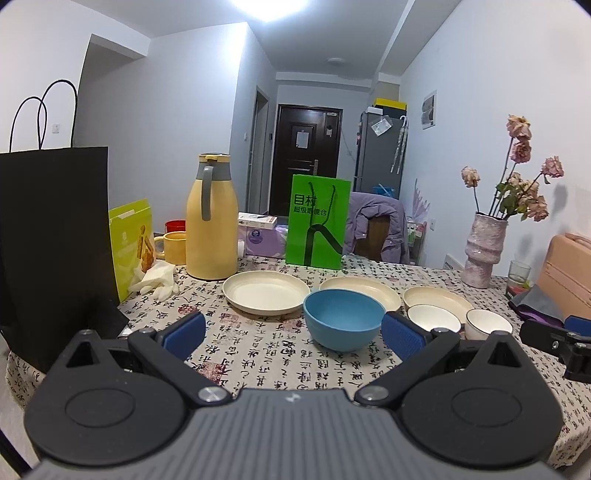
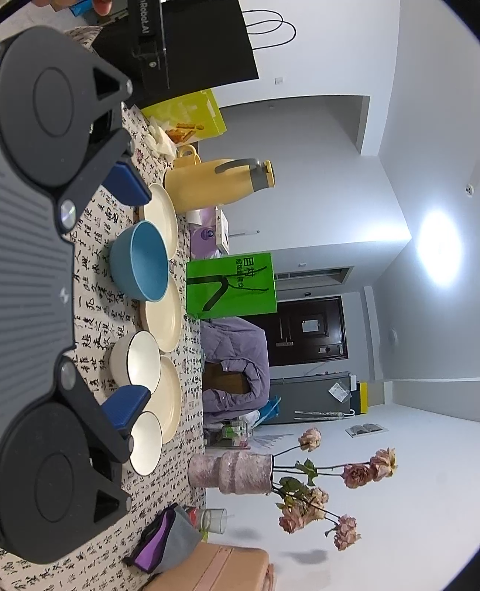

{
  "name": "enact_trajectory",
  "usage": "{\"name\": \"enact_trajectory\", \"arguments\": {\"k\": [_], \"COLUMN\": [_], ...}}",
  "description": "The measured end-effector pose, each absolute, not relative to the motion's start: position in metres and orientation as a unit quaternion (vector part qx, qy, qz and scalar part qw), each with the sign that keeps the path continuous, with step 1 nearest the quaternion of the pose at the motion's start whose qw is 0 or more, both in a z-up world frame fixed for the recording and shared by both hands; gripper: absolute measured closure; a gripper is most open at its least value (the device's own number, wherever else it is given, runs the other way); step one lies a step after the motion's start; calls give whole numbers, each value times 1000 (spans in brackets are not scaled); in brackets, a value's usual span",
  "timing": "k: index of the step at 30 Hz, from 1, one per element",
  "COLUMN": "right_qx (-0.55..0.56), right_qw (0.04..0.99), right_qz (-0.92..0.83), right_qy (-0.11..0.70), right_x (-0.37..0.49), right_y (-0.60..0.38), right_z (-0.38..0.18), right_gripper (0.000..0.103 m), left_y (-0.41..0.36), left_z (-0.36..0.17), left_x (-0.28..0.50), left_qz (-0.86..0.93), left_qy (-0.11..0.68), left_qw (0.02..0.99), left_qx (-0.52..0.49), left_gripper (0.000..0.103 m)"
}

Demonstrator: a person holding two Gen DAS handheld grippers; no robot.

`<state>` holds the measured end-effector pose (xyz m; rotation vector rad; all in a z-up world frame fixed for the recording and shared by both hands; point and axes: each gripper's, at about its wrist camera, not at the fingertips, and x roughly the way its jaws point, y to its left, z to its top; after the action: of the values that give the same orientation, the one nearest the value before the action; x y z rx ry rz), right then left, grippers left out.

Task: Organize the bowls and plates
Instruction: 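Move both tools forward toward the cream plates beside the yellow thermos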

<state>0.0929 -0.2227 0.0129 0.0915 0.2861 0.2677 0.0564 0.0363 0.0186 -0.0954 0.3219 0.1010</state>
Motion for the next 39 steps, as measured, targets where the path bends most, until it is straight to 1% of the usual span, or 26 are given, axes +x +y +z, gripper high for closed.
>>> {"name": "enact_trajectory", "arguments": {"k": [15,39], "right_qx": [58,48], "right_qw": [978,971], "right_qz": [145,170], "right_qy": [140,163], "right_x": [146,247], "right_y": [-211,-169], "right_z": [20,20], "right_gripper": [0,0], "left_y": [52,102], "left_z": [22,11], "left_x": [104,186], "left_qz": [67,105], "left_qy": [168,187], "left_qw": [982,973], "left_qx": [-55,-83], "left_gripper": [0,0]}}
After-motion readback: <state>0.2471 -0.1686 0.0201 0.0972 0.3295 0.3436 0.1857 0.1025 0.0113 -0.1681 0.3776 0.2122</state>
